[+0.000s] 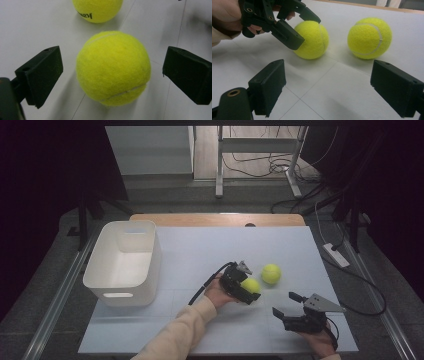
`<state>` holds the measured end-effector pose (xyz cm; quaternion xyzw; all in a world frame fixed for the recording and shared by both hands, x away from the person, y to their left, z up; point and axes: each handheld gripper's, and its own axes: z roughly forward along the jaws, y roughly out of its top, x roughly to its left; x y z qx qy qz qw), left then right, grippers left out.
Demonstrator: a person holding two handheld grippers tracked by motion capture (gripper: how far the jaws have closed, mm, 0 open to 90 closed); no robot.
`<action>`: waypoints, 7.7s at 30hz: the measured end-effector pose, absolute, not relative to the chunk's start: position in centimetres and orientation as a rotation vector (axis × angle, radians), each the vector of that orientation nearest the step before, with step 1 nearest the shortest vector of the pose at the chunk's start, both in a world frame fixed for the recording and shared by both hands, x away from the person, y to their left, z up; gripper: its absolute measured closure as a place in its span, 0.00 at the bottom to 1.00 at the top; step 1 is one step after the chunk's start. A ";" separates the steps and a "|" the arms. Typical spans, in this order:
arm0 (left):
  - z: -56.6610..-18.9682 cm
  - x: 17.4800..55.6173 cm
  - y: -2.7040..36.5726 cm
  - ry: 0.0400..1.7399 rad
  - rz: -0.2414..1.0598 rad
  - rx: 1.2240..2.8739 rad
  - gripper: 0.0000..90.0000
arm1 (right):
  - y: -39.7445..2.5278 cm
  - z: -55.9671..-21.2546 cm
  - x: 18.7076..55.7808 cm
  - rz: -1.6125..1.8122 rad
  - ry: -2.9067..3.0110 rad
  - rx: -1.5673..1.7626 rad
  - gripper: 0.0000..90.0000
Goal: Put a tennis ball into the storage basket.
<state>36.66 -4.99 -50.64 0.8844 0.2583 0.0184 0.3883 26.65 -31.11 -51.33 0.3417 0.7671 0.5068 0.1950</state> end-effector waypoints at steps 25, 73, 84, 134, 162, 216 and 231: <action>-50.3 36.6 -4.7 0.622 0.073 2.301 0.30 | -31.2 -51.3 26.6 1.417 2.150 0.960 0.14; -46.2 34.3 0.2 0.622 0.179 2.115 0.30 | -31.0 -51.4 26.7 1.410 2.151 0.957 0.14; -45.8 34.2 1.3 0.644 0.188 2.080 0.30 | -31.0 -51.4 26.7 1.407 2.153 0.956 0.14; -42.6 33.9 5.6 0.688 0.265 1.957 0.30 | -30.9 -51.3 26.7 1.415 2.150 0.950 0.14; -40.3 34.2 7.8 0.710 0.317 1.897 0.30 | -31.0 -51.2 26.7 1.414 2.147 0.946 0.15; -36.5 35.1 11.3 0.768 0.429 1.806 0.30 | -30.9 -51.3 26.7 1.412 2.143 0.948 0.15; -35.8 35.5 12.8 0.815 0.466 1.783 0.30 | -30.9 -51.2 26.8 1.409 2.142 0.947 0.15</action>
